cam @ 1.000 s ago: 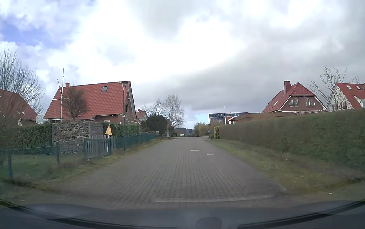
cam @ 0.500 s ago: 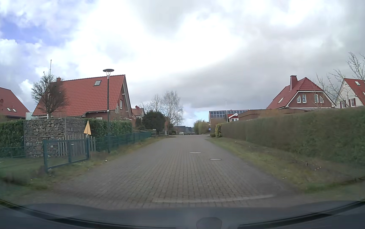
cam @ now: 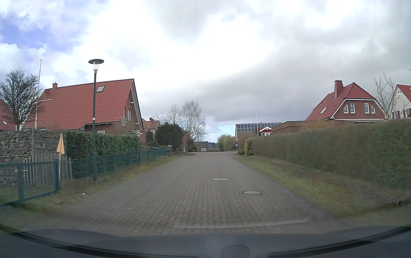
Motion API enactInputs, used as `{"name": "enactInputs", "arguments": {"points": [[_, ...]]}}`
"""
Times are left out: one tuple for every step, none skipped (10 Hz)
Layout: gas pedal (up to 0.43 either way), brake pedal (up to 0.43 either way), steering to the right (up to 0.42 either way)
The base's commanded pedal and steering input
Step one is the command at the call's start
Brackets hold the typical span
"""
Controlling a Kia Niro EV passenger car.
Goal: Follow the waypoints while adhering to traffic rules and regulations
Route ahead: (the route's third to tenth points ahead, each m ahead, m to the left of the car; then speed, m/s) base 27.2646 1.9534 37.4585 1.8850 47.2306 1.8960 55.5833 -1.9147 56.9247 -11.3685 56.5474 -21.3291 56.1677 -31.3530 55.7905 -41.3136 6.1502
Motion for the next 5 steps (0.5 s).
{"name": "enactInputs", "arguments": {"points": [[0.150, 0.000, 0.000], [0.150, 0.000, 0.000], [0.150, 0.000, 0.000], [0.150, 0.000, -0.003], [0.150, 0.000, -0.005]]}}
